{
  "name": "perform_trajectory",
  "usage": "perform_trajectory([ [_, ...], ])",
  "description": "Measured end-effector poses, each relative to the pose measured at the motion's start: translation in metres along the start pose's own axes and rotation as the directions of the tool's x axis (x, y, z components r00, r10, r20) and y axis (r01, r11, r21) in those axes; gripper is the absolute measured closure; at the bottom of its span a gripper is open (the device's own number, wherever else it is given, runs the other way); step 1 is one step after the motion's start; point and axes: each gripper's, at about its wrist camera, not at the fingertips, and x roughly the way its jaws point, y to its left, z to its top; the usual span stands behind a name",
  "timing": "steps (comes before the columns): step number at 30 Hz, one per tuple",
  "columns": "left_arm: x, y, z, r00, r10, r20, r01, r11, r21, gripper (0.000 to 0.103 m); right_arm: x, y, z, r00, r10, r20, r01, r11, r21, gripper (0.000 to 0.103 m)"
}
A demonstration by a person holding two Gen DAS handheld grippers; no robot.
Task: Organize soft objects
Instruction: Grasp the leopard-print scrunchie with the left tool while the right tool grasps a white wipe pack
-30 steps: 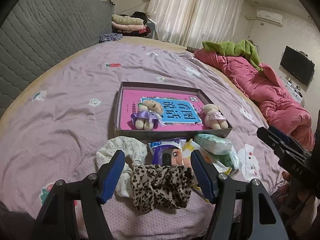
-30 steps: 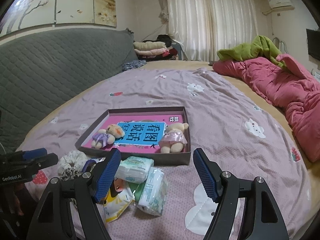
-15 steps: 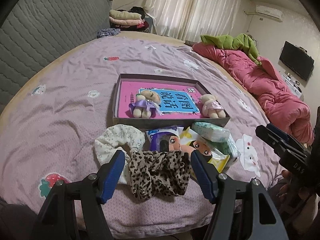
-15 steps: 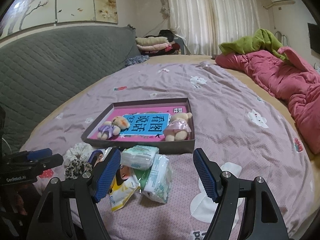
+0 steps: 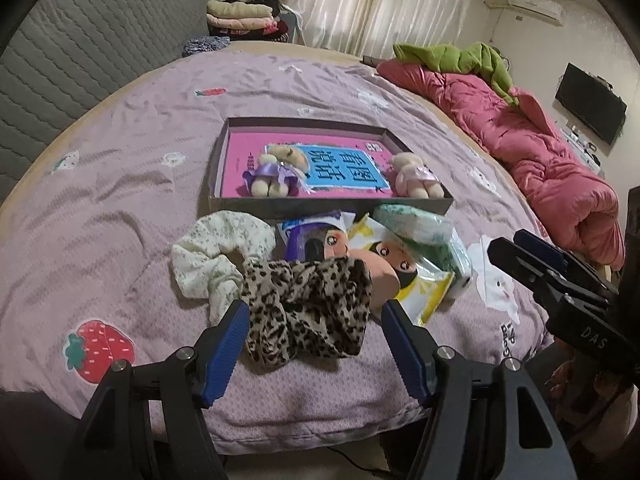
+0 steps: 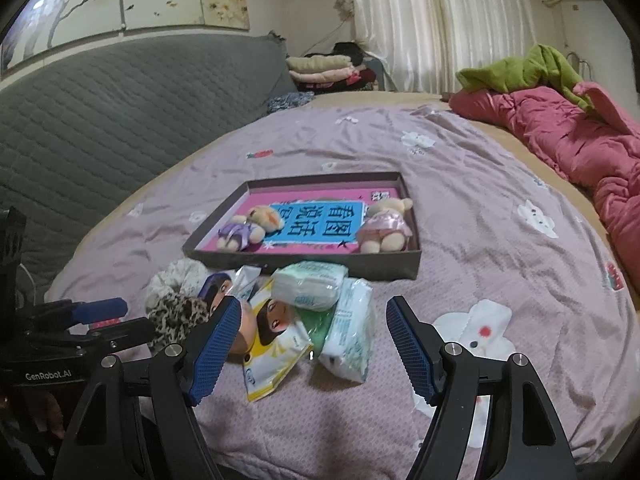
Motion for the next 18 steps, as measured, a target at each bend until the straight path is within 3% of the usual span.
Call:
perform_trajectory([
  [18, 0.019, -0.001, -0.010, 0.998, 0.022, -0.051, -0.022, 1.000, 0.006, 0.035, 0.030, -0.014, -0.012, 0.993, -0.057, -0.100, 0.060, 0.998, 0.032, 0.027],
])
